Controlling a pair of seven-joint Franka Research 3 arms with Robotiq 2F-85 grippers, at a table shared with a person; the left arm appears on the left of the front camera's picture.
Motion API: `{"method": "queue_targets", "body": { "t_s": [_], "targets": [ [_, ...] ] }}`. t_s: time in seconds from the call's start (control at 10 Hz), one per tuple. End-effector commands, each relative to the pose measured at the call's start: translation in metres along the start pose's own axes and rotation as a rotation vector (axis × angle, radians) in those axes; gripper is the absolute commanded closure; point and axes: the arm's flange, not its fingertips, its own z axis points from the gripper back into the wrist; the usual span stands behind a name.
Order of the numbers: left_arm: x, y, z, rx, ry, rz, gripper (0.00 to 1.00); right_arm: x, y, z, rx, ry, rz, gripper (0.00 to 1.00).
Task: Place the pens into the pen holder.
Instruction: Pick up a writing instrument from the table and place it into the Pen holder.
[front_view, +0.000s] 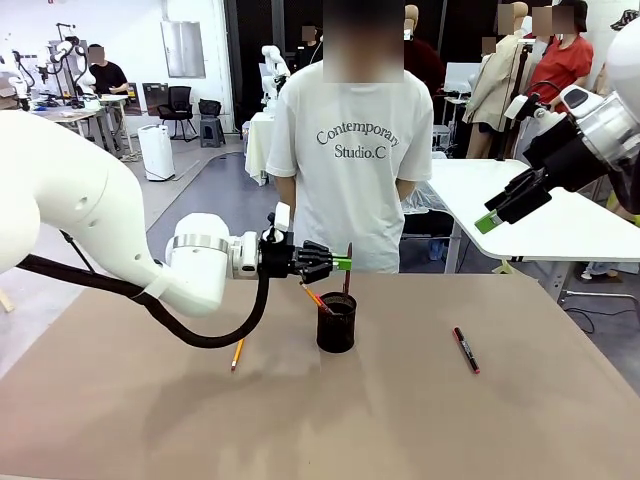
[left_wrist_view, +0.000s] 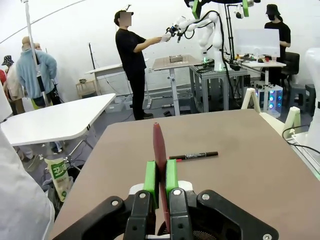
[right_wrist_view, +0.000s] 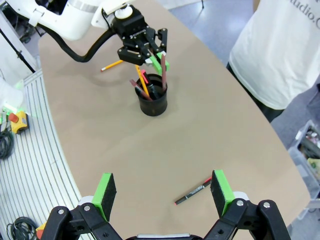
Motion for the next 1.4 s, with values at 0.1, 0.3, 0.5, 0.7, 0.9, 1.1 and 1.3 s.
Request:
{"method": "queue_targets", "body": {
  "t_s": [0.1,0.3,0.5,0.7,0.9,1.1,1.3],
  "targets": [
    [-0.006,0.001,0.002,-0.016,-0.007,-0.013,1.00,0.001,-0.001,0.001,0.000,-0.013,0.000,0.00],
    [-0.011,-0.001,0.007,-0.014,-0.009,-0.002,1.00,0.001,-0.001,0.001,0.000,-0.013,0.000,0.00],
    [-0.016,-0.002,0.007,-0.028,-0.007,0.009,0.89,0.001,-0.001,0.001,0.000,-0.013,0.000,0.00],
    [-0.015,-0.003,0.008,-0.026,-0.009,0.008,0.49,0.001,-0.001,0.001,0.000,-0.013,0.000,0.00],
    [-0.014,-0.004,0.008,-0.025,-0.012,0.003,0.10,0.001,-0.001,0.001,0.000,-0.013,0.000,0.00],
    [-0.012,-0.006,0.010,-0.025,-0.011,-0.001,0.00,0.001,-0.001,0.001,0.000,-0.013,0.000,0.00],
    [-0.012,-0.005,0.012,-0.034,-0.005,-0.002,0.00,0.001,-0.001,0.001,0.000,-0.013,0.000,0.00]
  ]
}}
